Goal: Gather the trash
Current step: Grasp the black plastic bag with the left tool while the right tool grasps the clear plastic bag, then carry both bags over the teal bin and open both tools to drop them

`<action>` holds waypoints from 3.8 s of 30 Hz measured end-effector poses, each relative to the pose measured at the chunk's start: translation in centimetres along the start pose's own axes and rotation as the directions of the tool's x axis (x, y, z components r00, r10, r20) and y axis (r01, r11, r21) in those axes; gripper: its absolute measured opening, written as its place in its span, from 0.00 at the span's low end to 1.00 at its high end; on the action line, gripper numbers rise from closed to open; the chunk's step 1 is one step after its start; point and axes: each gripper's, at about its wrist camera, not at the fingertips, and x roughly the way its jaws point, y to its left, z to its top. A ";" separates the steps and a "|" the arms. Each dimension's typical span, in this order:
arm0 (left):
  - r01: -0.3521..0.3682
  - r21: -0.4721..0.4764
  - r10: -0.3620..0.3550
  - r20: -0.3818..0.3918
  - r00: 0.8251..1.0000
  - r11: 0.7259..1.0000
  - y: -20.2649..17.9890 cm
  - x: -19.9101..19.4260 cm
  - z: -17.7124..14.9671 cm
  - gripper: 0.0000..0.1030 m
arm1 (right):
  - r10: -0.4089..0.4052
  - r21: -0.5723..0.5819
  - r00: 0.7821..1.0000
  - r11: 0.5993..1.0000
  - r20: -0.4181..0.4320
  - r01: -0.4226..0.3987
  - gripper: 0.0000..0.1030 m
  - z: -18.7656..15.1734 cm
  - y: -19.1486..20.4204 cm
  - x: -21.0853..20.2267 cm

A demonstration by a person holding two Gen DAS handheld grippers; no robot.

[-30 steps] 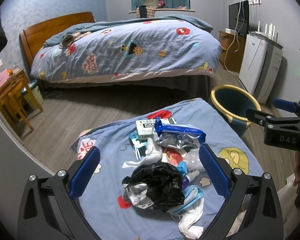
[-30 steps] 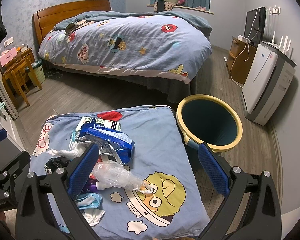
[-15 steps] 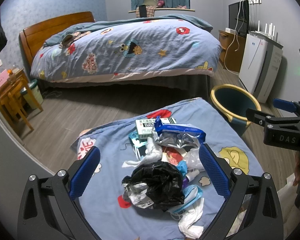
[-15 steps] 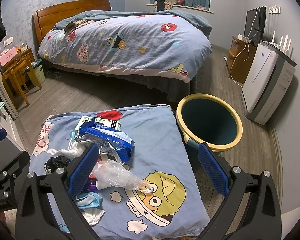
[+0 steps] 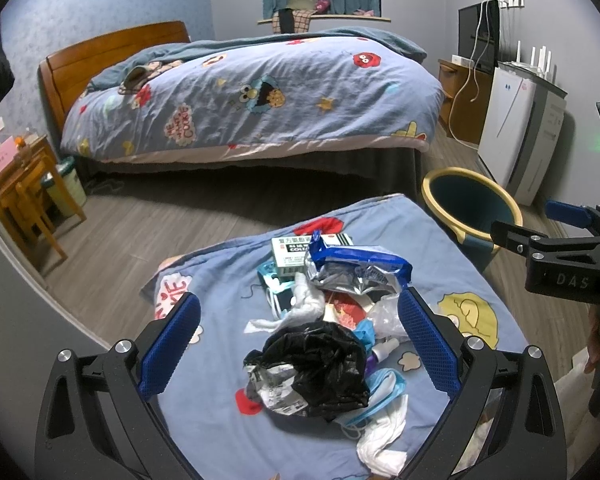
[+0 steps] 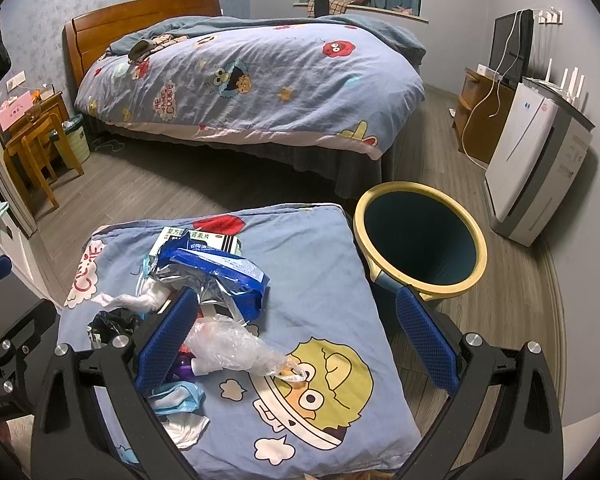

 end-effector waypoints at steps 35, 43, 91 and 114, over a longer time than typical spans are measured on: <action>0.089 0.055 -0.061 -0.383 0.922 0.995 -0.5 9.9 -6.6 0.35 | 0.158 -0.088 0.890 0.973 -0.428 -0.215 0.10 -4.1 3.3 13.4; 0.074 0.061 -0.052 -0.305 0.951 0.995 0.0 7.1 -4.9 0.04 | 0.241 0.009 0.896 0.966 -0.373 -0.257 0.00 -1.8 2.1 11.1; 0.344 0.232 -0.311 -0.168 0.935 0.910 -23.9 20.4 14.1 0.03 | 0.037 0.552 0.993 0.833 -0.113 0.032 0.00 5.9 -28.3 16.3; 0.367 0.170 -0.331 -0.207 0.921 0.915 -26.3 24.4 13.6 0.66 | 0.024 0.611 0.987 0.788 -0.156 0.078 0.05 4.8 -29.7 16.7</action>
